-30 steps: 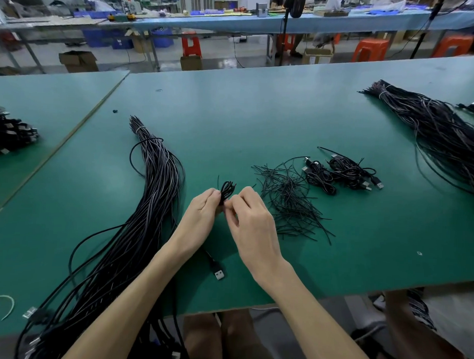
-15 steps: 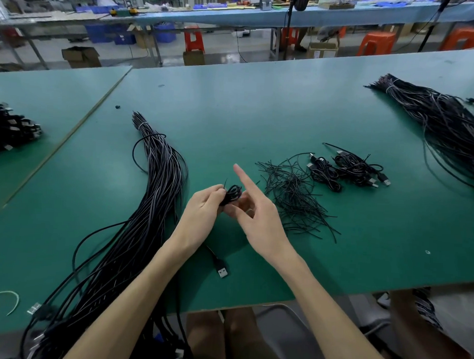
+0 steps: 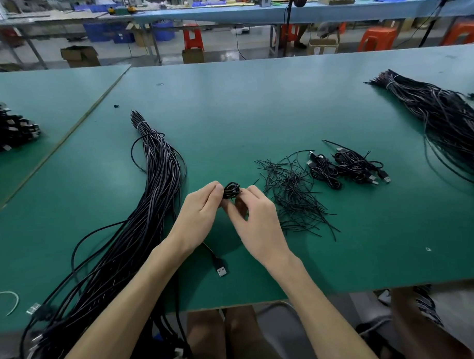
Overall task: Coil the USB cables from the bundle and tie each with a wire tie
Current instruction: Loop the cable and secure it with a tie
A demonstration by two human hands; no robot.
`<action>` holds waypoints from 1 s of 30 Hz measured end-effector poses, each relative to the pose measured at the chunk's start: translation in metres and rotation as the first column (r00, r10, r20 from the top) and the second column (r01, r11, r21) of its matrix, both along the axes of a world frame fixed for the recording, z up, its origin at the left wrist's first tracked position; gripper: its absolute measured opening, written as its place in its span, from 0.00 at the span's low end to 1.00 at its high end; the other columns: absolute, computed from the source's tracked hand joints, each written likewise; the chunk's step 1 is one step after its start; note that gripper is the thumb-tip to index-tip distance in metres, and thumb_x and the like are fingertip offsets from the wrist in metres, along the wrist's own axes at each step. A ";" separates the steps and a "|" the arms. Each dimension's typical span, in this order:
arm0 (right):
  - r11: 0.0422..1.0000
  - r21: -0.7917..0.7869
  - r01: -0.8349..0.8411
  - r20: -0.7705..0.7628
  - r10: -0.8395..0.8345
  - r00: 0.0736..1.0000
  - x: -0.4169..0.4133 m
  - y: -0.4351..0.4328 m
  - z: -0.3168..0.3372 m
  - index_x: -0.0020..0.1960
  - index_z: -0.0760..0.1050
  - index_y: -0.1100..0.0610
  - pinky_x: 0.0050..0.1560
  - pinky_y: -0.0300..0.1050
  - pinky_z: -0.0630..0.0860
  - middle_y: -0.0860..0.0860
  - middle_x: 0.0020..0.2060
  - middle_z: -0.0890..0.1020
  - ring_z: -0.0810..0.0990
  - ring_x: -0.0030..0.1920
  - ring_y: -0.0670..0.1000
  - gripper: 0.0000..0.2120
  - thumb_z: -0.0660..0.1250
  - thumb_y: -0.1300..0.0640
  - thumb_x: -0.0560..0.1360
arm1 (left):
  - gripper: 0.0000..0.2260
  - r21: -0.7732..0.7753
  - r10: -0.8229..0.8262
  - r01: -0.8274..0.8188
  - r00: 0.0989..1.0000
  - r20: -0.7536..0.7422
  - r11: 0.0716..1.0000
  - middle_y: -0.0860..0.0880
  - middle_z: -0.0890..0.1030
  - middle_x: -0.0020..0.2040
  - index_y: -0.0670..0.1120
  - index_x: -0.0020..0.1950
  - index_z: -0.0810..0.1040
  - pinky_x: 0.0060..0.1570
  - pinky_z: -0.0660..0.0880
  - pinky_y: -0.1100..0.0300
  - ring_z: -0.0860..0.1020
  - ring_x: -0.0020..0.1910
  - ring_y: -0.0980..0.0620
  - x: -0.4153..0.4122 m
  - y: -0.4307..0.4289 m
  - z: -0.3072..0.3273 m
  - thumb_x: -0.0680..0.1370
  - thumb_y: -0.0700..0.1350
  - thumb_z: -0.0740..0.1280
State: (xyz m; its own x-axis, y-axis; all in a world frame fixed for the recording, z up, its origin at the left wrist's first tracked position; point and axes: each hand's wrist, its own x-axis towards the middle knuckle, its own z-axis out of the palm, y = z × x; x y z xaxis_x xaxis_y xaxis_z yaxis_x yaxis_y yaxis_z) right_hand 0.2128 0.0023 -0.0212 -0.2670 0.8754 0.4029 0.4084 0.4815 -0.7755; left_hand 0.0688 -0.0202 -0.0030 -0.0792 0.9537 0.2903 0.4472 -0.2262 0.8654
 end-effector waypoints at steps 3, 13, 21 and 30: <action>0.999 -0.001 0.033 0.011 -0.033 0.999 0.001 0.001 0.000 0.57 0.84 0.55 0.54 0.36 0.73 0.47 0.51 0.77 0.76 0.52 0.46 0.10 0.70 0.50 0.81 | 0.19 -0.012 0.007 -0.007 1.000 0.011 1.000 0.49 0.69 0.37 0.36 0.42 0.68 0.42 0.68 0.39 0.66 0.38 0.49 0.000 0.001 -0.002 0.87 0.48 0.57; 0.995 -0.100 0.023 -0.015 -0.024 1.000 0.000 -0.001 0.004 0.51 0.84 0.54 0.50 0.48 0.78 0.47 0.44 0.85 0.81 0.46 0.48 0.08 0.69 0.52 0.82 | 0.16 0.004 0.060 -0.060 0.982 -0.178 0.998 0.58 0.70 0.31 0.48 0.38 0.69 0.32 0.62 0.63 0.64 0.31 0.57 -0.008 0.006 -0.014 0.87 0.45 0.58; 0.994 -0.107 0.006 -0.025 -0.008 1.000 0.000 0.000 0.005 0.46 0.80 0.56 0.49 0.50 0.78 0.48 0.40 0.84 0.80 0.43 0.50 0.08 0.68 0.53 0.82 | 0.17 0.050 0.087 -0.076 0.956 -0.280 0.996 0.53 0.70 0.32 0.45 0.41 0.70 0.32 0.63 0.60 0.65 0.31 0.54 -0.006 0.005 -0.014 0.87 0.49 0.57; 0.990 -0.136 -0.022 -0.159 0.000 0.987 0.002 0.002 0.005 0.45 0.79 0.48 0.42 0.31 0.71 0.41 0.38 0.83 0.81 0.42 0.44 0.07 0.70 0.56 0.81 | 0.19 0.071 0.096 -0.077 0.937 -0.336 0.995 0.49 0.76 0.39 0.45 0.44 0.69 0.38 0.71 0.52 0.72 0.38 0.48 -0.003 0.003 -0.013 0.86 0.56 0.52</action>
